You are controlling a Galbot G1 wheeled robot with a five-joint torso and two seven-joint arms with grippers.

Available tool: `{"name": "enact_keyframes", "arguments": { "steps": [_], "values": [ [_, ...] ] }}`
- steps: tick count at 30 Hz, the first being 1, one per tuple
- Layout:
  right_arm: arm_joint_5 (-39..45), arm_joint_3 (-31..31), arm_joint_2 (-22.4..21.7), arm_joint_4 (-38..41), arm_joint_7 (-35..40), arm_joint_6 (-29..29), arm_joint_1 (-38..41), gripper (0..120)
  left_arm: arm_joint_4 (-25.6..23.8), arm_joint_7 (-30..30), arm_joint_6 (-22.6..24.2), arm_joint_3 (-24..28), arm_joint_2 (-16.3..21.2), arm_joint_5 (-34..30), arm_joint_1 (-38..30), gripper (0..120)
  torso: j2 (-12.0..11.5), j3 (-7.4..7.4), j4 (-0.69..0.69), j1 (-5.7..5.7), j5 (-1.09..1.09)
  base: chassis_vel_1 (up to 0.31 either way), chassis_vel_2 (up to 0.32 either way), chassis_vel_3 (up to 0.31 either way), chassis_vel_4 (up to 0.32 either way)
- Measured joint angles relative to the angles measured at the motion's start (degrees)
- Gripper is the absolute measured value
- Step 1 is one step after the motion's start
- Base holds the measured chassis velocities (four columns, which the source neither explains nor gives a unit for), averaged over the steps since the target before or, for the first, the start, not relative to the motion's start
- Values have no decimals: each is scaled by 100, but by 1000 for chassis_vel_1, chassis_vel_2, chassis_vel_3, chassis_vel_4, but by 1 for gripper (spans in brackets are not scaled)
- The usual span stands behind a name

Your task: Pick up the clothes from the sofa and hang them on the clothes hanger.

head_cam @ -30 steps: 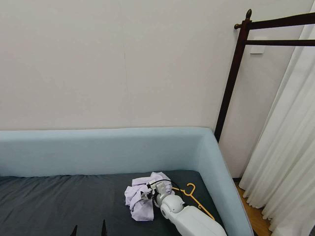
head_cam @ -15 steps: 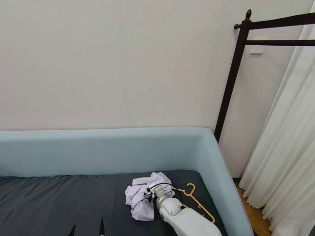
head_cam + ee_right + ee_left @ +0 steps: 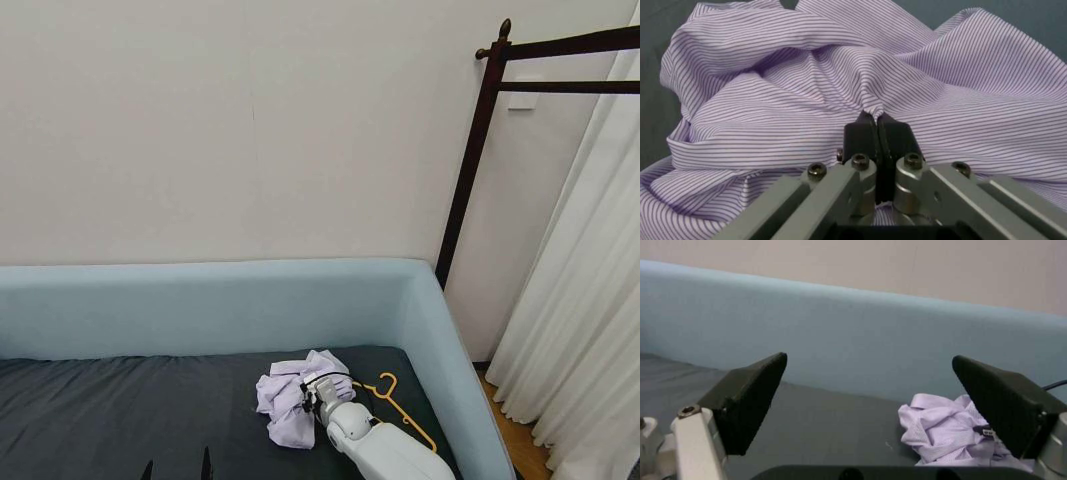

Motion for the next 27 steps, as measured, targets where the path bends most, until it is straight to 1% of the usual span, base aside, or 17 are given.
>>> {"name": "enact_keyframes", "arguments": {
  "steps": [6,7,9,10,11,12,14,16,17,20,21,24,25,27],
  "values": [
    [1,39,-201,367,41,34,-19,0,18,-4,-1,12,-20,1,-39,98,0,0,-1,0,0,0,0,0,0],
    [-31,52,-332,679,67,57,2,0,37,-22,-1,8,-20,-7,-66,98,0,1,-1,0,0,0,0,0,0],
    [-183,33,-511,1053,80,135,83,0,49,-30,0,5,-20,-34,-87,98,0,0,0,0,1,0,0,0,0],
    [-364,-8,-650,1301,76,233,167,0,51,-40,6,4,-23,-59,-99,98,0,0,0,0,0,0,0,0,0],
    [-364,-8,-650,1301,76,233,167,0,51,-40,6,4,-23,-59,-99,98,0,0,0,0,0,0,0,0,0],
    [-555,-65,-808,1586,54,340,271,0,52,-44,13,4,-34,-78,-109,98,0,0,-1,0,0,0,0,0,0],
    [-634,-104,-1056,2093,49,398,490,0,49,-44,19,7,-61,-91,-120,98,0,0,-1,0,0,0,0,0,0],
    [-450,-106,-1232,2546,97,371,718,0,30,-42,32,9,-78,-102,-126,98,0,0,0,0,0,0,0,0,0],
    [-450,-106,-1232,2546,97,371,718,0,30,-42,32,9,-78,-102,-126,98,0,0,0,0,0,0,0,0,0],
    [-25,-118,-1484,3186,177,256,1152,0,22,-41,46,10,-88,-125,-141,98,0,0,0,0,0,0,0,0,0],
    [-25,-118,-1484,3186,177,256,1152,0,22,-41,46,10,-88,-125,-141,98,0,0,0,0,0,0,0,0,0],
    [90,-228,-1651,3548,94,340,1593,0,13,-41,57,9,-103,-146,-149,97,0,0,0,1,0,0,0,0,0],
    [90,-228,-1651,3548,94,340,1593,0,13,-41,57,9,-103,-146,-149,97,0,0,0,1,0,0,0,0,0],
    [89,-364,-1707,3673,-42,515,1873,0,-7,-41,63,5,-133,-150,-149,98,0,0,0,0,0,0,0,0,0]
  ]
}}
